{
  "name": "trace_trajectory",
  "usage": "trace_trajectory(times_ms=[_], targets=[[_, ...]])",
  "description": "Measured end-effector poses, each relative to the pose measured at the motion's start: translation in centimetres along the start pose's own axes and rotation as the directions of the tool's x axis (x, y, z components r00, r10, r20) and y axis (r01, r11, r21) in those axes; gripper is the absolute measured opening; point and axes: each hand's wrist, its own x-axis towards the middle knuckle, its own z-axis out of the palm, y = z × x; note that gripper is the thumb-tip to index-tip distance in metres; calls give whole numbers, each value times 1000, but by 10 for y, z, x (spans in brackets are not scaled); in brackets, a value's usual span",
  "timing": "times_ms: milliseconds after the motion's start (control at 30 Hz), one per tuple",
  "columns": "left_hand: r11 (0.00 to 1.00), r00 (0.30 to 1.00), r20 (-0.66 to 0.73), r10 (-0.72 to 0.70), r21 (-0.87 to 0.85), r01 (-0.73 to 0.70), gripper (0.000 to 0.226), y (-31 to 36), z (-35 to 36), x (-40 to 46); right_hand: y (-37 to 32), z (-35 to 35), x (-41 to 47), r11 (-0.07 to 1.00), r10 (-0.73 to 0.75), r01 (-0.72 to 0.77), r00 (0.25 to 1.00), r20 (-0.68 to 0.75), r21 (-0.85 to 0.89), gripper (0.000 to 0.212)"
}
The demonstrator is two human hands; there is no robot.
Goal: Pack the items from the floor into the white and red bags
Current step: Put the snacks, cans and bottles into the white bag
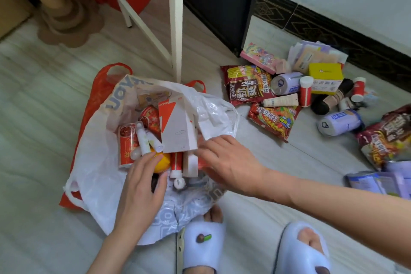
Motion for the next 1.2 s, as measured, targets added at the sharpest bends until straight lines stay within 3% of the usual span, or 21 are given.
trace_trajectory(times_ms=[133,300,400,500,567,633,800,867,1000,1133,1200], targets=[[975,975,3,223,-15,-223,42,56,11,35,45,-29,-46,961,269,-276,955,-124,-37,36],[874,869,114,481,11,-485,40,126,64,64,96,-37,-137,793,599,-608,785,-160,-17,39],[812,797,221,562,36,-582,44,155,108,83,114,-21,-208,538,831,-838,509,-226,91,34],[803,783,324,531,102,-587,52,172,153,115,128,2,-270,259,957,-950,228,-179,172,40],[811,796,380,472,168,-560,57,179,178,139,136,17,-301,132,986,-980,114,-124,147,42],[806,807,419,416,241,-541,59,184,198,165,141,29,-321,53,996,-993,46,-73,109,51],[780,792,447,416,271,-563,61,176,226,206,146,47,-331,-36,999,-998,-36,2,46,86],[776,795,452,405,290,-560,55,175,230,208,150,46,-332,-74,996,-997,-74,44,6,91],[787,831,334,445,297,-541,34,184,228,209,150,42,-335,-32,999,-999,-33,26,-33,83],[815,835,312,454,235,-530,34,194,212,200,137,33,-318,-35,999,-990,-37,-13,138,77],[874,858,314,405,143,-465,39,198,195,187,129,22,-303,24,1000,-977,23,-8,210,74]])
